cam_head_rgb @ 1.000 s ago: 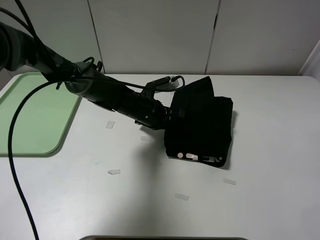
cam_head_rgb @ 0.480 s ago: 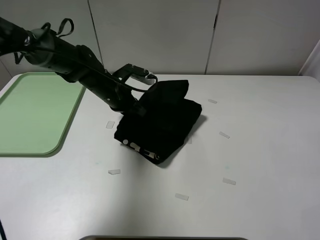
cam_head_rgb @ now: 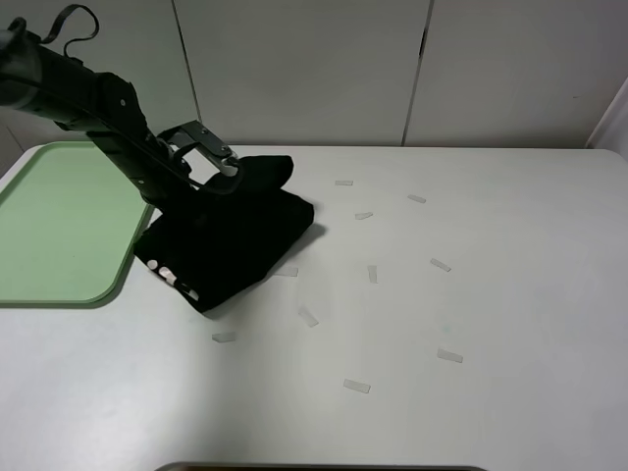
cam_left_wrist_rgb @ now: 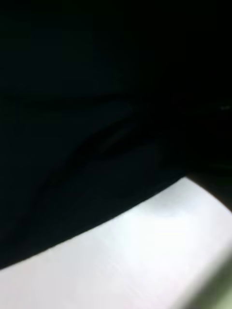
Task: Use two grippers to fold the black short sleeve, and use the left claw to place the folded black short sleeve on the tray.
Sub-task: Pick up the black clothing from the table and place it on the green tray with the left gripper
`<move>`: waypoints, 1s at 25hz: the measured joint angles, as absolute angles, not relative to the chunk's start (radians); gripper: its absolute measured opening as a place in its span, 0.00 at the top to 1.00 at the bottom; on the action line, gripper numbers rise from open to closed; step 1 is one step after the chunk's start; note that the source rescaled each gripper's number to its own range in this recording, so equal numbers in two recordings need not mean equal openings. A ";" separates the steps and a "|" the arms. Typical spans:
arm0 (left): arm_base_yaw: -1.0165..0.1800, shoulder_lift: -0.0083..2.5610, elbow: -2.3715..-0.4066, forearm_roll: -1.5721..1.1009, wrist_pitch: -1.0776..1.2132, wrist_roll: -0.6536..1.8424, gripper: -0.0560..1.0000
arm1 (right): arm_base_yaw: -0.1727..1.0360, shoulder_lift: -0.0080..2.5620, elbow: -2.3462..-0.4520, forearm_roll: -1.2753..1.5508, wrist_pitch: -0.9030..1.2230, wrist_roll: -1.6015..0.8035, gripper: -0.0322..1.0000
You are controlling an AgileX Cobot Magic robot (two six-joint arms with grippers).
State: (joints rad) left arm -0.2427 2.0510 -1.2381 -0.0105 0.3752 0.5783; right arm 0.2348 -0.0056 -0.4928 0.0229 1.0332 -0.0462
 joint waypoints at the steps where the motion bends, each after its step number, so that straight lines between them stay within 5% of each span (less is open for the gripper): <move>1: -0.233 2.047 -1.238 0.028 0.384 0.548 0.83 | 0.235 -0.006 -0.493 0.023 1.033 -0.046 0.00; 25: 0.090 1.991 -1.229 0.473 0.396 0.241 0.83 | 0.235 -0.006 -0.493 0.023 1.033 -0.046 0.00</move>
State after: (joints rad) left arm 0.0901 1.9913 -1.2289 0.4730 0.3960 0.2411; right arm 0.2348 -0.0056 -0.4928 0.0229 1.0332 -0.0462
